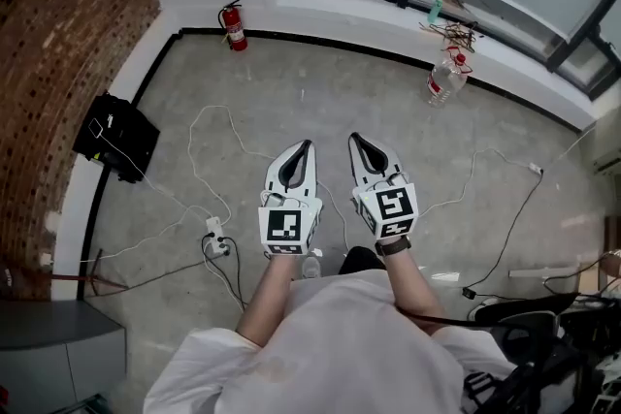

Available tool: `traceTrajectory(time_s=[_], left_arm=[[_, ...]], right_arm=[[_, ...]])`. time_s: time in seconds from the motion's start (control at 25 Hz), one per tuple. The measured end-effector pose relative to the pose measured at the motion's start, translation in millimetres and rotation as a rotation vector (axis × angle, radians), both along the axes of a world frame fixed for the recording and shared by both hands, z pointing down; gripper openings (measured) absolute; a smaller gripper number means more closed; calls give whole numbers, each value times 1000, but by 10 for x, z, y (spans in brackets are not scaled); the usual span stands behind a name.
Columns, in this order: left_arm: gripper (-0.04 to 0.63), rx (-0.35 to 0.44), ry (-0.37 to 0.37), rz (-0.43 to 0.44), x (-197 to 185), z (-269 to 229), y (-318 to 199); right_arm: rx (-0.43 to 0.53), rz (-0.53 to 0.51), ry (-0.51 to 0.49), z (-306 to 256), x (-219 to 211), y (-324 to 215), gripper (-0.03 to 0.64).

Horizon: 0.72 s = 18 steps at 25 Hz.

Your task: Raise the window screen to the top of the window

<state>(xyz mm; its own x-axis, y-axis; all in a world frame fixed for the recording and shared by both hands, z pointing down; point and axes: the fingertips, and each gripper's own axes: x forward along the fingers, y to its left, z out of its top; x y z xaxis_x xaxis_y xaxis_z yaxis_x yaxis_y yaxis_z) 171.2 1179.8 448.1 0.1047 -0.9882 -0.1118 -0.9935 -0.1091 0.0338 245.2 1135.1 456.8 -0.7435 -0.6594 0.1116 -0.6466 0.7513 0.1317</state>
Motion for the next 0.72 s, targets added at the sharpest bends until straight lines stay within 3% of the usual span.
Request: traceTrajectory(time_s=[0.36, 0.72], left_arm=[[0, -60, 59, 1, -100, 305, -449], [0, -97, 0, -9, 14, 270, -1801]], right_arm=[[-81, 8, 49, 352, -56, -361, 2], [-133, -13, -17, 349, -21, -1825, 2]])
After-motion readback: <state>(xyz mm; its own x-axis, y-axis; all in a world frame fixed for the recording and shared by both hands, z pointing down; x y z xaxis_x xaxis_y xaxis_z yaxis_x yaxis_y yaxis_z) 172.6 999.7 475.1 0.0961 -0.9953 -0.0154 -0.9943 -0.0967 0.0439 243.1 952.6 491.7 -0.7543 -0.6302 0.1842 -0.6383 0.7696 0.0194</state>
